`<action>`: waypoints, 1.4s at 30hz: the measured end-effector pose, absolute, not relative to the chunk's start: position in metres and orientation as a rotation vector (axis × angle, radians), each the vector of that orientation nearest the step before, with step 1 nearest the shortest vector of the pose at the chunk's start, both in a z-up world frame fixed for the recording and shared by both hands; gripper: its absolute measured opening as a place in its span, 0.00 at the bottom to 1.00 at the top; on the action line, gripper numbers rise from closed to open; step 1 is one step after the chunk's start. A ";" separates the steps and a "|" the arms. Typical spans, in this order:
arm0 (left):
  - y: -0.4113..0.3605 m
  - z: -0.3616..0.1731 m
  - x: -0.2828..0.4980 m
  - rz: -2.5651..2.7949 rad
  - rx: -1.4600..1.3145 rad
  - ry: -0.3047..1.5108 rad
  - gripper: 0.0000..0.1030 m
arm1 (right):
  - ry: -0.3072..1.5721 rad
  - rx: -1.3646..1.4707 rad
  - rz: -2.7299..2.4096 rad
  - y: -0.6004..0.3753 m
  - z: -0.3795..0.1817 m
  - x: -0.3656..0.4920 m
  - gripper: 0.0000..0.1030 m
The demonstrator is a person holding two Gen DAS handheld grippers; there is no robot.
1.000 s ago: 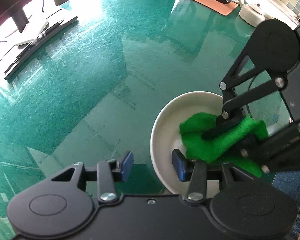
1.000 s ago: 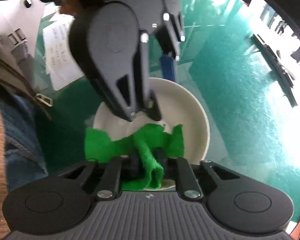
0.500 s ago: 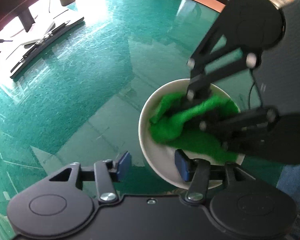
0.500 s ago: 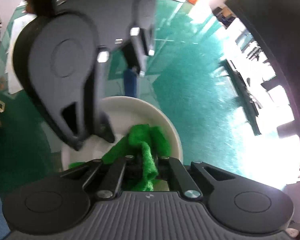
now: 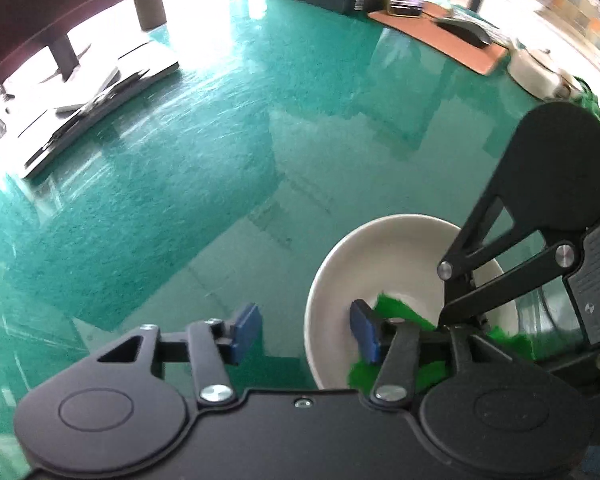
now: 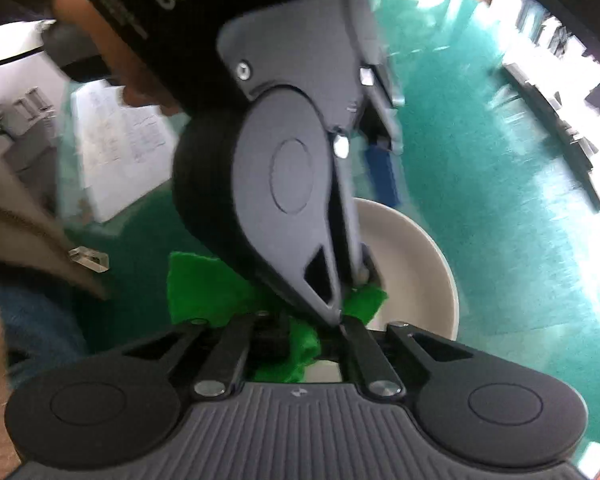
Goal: Clean bowl
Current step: 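Rub the green cloth around the bowl interior with the right gripper while the left holds the rim, then lift the green cloth out of the bowl with the right gripper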
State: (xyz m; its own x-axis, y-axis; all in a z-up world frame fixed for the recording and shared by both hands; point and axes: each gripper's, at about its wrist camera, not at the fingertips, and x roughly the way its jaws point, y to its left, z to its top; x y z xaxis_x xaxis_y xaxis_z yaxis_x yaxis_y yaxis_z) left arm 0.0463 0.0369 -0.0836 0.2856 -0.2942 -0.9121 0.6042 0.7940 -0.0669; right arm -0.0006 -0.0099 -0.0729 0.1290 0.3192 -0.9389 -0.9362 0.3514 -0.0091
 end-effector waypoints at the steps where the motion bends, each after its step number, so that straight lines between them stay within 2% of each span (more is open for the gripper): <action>1: 0.041 -0.082 0.048 -0.606 0.289 1.140 0.36 | 1.045 -0.737 1.029 -0.012 -0.072 -0.001 0.02; 4: 0.067 -0.066 0.041 -0.576 0.165 1.118 0.38 | 1.039 -0.721 0.978 -0.017 -0.073 -0.001 0.02; 6: 0.075 -0.058 0.026 -0.600 0.174 1.101 0.41 | 1.036 -0.690 0.919 -0.024 -0.072 0.002 0.03; 8: 0.073 -0.057 0.022 -0.596 0.189 1.104 0.41 | 1.007 -0.700 0.846 -0.026 -0.067 0.000 0.06; 12: 0.061 -0.061 0.022 -0.597 0.247 1.114 0.40 | 0.938 -0.699 0.850 -0.025 -0.048 -0.002 0.06; 16: 0.047 -0.066 0.019 -0.588 0.338 1.121 0.41 | 0.891 -0.846 0.838 -0.021 -0.058 -0.007 0.06; 17: 0.047 -0.069 0.022 -0.591 0.335 1.135 0.39 | 0.898 -0.852 0.840 -0.023 -0.065 -0.003 0.05; 20: 0.047 -0.079 0.032 -0.635 0.297 1.197 0.25 | 0.911 -0.855 0.858 -0.027 -0.078 0.002 0.05; 30: 0.040 -0.085 0.049 -0.671 0.386 1.226 0.27 | 0.905 -0.760 0.955 -0.027 -0.072 -0.008 0.05; 33: 0.040 -0.085 0.048 -0.647 0.394 1.219 0.33 | 0.941 -0.607 0.900 -0.038 -0.061 0.005 0.05; 36: 0.043 -0.085 0.046 -0.616 0.374 1.217 0.40 | 0.965 -0.300 0.834 -0.075 -0.038 0.027 0.05; 42: 0.046 -0.084 0.049 -0.567 0.310 1.249 0.42 | 0.965 0.307 0.648 -0.156 -0.029 0.057 0.05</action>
